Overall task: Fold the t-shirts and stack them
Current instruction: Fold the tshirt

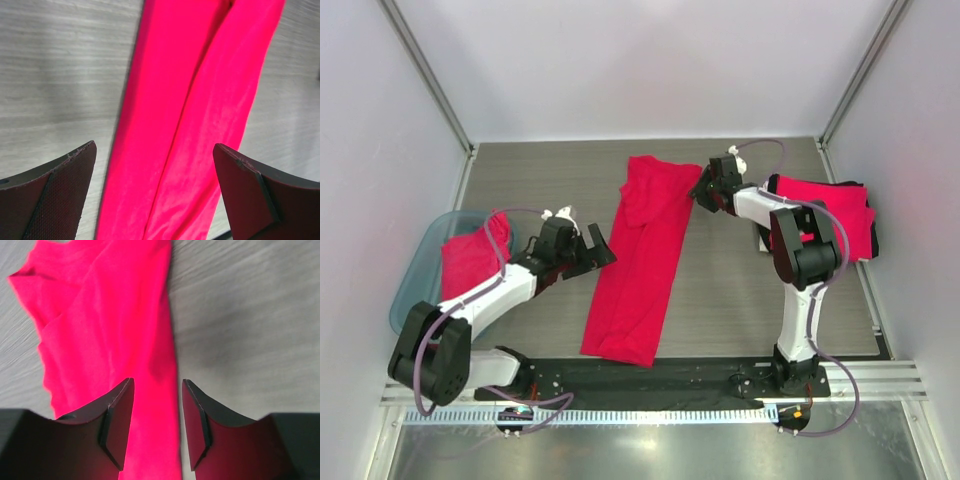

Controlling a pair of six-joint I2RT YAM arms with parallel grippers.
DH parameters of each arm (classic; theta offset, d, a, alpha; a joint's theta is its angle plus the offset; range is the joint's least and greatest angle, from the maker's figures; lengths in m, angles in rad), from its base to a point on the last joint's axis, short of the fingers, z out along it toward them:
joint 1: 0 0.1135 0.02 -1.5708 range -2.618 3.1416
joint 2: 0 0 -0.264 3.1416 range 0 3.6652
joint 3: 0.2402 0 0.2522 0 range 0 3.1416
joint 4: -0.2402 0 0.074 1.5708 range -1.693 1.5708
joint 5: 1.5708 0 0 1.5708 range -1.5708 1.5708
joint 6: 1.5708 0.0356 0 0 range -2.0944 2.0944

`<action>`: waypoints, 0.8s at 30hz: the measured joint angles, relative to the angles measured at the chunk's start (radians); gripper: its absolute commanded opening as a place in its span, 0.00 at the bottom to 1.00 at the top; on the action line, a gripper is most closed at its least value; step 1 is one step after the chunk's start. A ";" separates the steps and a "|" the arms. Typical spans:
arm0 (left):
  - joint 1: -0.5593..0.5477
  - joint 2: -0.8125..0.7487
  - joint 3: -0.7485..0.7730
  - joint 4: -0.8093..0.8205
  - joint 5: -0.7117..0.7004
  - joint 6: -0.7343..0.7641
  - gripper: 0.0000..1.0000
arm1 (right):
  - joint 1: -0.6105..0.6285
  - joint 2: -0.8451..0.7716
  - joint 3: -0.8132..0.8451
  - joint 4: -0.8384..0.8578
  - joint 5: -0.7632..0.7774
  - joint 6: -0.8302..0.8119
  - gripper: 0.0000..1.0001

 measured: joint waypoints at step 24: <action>-0.004 -0.224 -0.262 0.007 0.049 -0.073 1.00 | -0.061 0.579 0.832 -0.147 -0.110 -0.100 0.43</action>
